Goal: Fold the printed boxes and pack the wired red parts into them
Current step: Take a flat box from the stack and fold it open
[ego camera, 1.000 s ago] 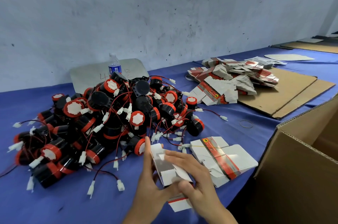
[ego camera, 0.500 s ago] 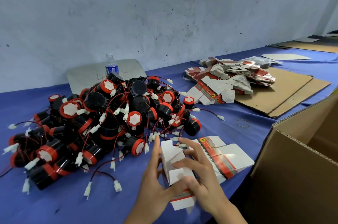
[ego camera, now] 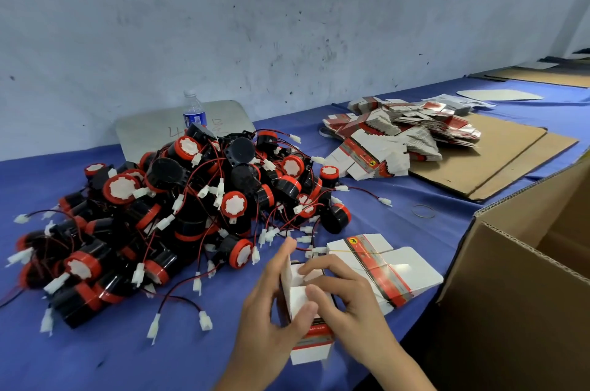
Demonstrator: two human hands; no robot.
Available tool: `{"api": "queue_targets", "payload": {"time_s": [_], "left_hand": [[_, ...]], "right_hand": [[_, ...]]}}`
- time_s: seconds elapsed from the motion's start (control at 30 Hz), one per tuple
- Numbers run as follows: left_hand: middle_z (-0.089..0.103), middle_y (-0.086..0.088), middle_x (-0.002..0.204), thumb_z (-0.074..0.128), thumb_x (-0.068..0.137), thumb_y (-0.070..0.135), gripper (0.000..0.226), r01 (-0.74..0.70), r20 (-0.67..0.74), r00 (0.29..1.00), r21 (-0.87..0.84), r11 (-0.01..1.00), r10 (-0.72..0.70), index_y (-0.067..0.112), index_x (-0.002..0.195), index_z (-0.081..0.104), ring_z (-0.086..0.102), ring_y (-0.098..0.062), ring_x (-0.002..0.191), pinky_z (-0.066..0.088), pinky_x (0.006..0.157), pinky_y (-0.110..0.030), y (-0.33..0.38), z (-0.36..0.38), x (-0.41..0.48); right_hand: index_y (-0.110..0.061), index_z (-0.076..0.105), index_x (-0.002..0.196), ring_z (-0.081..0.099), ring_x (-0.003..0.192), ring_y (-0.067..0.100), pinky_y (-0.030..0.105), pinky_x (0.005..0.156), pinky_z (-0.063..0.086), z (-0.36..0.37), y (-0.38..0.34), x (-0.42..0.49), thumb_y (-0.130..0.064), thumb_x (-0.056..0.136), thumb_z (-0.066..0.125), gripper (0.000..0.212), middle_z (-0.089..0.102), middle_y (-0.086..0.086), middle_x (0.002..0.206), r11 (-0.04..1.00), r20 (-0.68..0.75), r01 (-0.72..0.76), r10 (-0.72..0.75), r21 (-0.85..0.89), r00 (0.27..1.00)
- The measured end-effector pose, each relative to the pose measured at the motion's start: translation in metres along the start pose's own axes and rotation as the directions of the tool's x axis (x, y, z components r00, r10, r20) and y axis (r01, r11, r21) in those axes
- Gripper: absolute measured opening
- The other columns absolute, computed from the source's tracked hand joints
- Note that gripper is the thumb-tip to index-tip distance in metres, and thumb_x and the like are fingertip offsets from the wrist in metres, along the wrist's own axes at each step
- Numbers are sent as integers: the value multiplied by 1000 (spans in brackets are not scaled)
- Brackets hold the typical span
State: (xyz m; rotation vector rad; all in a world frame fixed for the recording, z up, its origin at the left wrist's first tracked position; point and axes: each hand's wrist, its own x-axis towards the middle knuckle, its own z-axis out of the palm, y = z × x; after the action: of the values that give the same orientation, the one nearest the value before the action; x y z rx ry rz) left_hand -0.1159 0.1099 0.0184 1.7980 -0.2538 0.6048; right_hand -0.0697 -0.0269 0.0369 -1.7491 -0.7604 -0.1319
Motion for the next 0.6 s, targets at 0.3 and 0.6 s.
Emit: {"api": "queue_targets", "payload": {"time_s": [0.3,0.6], "left_hand": [[59,14,126,53,89,36,17,-193,-51,977,203,960,207,28,91,68,62,-12,107,52,79,-23,-6,7,-4],[53,13,135,52,90,43,21,-186,-15,981,233,955,195,26,88,63,56,-16,122,50,88,-25,-13,-4,-8]], "right_hand": [[-40,52,100,62,84,12,20,72,49,19,-1,-10,-38,92,38,16,61,-14,94,981,-385,43,34,188,922],[-34,55,104,61,93,19,20,79,46,26,-2,-9,-39,93,40,19,61,-7,102,986,-321,62,-9,155,947]]}}
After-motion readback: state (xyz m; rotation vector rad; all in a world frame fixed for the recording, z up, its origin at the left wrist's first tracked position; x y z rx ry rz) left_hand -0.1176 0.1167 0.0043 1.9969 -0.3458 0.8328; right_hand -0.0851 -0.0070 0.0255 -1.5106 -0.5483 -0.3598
